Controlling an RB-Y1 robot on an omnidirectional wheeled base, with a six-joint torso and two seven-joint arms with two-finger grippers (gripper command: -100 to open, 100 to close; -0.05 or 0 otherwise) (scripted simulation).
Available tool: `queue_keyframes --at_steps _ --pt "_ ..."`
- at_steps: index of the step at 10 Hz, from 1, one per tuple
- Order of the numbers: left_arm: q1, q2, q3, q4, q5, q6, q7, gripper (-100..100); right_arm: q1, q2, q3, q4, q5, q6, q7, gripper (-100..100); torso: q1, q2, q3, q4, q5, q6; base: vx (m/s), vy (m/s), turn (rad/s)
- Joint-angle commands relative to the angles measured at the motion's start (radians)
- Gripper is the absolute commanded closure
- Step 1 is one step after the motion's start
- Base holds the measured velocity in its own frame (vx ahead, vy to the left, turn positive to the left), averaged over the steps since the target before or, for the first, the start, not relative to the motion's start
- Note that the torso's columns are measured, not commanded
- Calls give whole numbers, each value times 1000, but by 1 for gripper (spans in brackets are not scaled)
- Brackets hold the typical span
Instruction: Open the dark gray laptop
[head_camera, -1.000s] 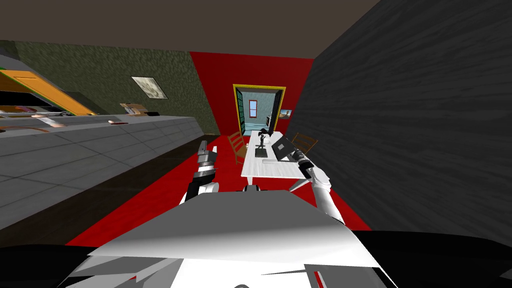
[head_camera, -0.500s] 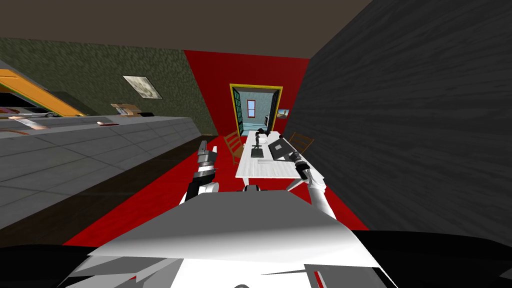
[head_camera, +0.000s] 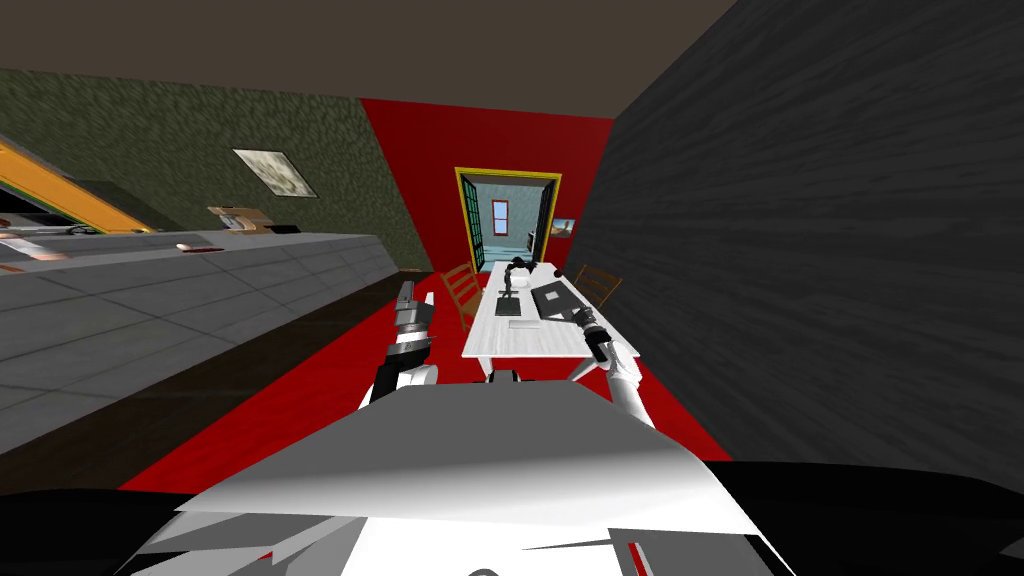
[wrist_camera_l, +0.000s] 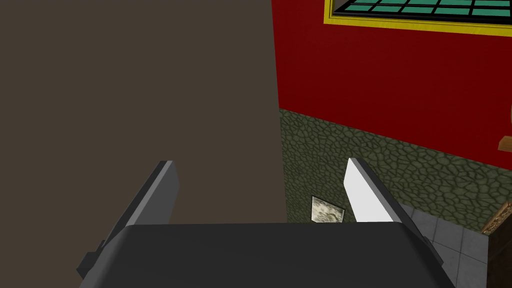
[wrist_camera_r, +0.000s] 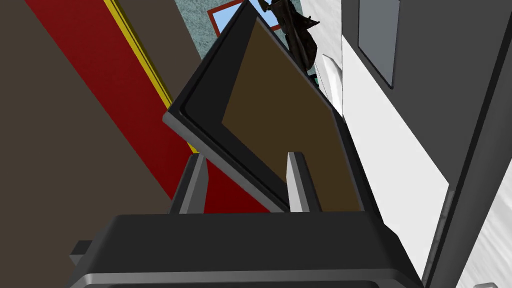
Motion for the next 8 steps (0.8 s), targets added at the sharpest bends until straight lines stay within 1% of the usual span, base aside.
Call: queue_keyframes --at_steps 1,2,3,6,7,8 --pt "0 0 0 0 0 0 0 0 -2 -26 1 12 -25 -8 -39 -100 -1 0 0 -1 -1 1 18 1 -41" --pt "0 0 0 0 0 0 0 0 0 -50 4 10 -27 -8 -61 -100 3 0 0 -1 0 1 19 79 -64" --pt "0 0 0 0 0 0 0 0 0 -50 4 10 -27 -8 -61 -100 6 0 0 -1 1 0 -8 57 -39" --pt "0 0 0 0 0 0 0 0 4 -122 13 4 -34 -5 -130 -100 -1 2 1 1 0 1 -4 49 -31" --pt "0 0 0 0 0 0 0 0 4 -122 13 4 -34 -5 -130 -100 -2 2 1 1 0 1 -1 34 -4" --pt "0 0 0 0 0 0 0 0 6 -147 16 2 -36 -4 -153 -100 -1 1 1 0 0 0 -1 63 -7"
